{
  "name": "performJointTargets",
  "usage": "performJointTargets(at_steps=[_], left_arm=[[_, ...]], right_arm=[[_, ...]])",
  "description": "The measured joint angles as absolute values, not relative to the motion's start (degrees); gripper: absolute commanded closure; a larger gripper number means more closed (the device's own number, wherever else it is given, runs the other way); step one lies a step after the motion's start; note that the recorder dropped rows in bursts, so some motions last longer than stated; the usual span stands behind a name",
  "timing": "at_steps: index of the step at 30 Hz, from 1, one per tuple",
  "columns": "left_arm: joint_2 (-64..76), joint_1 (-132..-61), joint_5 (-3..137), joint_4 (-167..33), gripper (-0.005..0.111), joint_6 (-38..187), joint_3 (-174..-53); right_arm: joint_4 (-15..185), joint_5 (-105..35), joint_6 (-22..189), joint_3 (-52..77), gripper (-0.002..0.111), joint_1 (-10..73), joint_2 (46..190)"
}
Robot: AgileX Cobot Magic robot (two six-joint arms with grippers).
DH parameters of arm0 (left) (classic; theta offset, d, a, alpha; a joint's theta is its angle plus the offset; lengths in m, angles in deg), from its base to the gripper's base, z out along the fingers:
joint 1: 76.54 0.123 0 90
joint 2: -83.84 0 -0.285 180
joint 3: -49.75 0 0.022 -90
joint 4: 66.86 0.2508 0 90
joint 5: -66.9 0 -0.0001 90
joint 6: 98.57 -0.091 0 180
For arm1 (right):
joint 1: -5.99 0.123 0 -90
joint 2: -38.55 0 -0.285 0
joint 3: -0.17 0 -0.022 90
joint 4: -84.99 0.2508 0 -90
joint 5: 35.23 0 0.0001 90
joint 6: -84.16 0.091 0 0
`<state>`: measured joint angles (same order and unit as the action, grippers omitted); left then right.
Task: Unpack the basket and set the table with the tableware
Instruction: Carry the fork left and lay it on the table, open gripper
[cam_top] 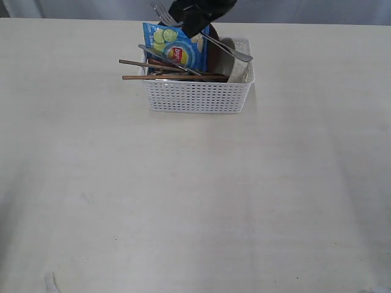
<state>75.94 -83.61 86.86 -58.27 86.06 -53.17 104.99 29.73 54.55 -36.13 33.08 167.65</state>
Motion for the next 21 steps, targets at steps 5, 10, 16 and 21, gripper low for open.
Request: performJointTargets(at_steps=[5,10,16,21], left_arm=[[75.9,-83.6,86.9,-58.3,0.107,86.1,-53.2],[75.9,-83.6,86.9,-58.3,0.107,86.1,-53.2],[75.9,-83.6,86.9,-58.3,0.107,86.1,-53.2],[75.9,-83.6,86.9,-58.3,0.107,86.1,-53.2]], right_arm=[[107.3,33.0,70.5,-36.1,0.109,34.3,165.5],[107.7,33.3,83.5,-36.1,0.109,42.7,165.2],[89.2,20.8,109.2,-36.0,0.109,61.8,166.0],[79.3,11.7,128.5,-22.3,0.109,66.9,166.7]])
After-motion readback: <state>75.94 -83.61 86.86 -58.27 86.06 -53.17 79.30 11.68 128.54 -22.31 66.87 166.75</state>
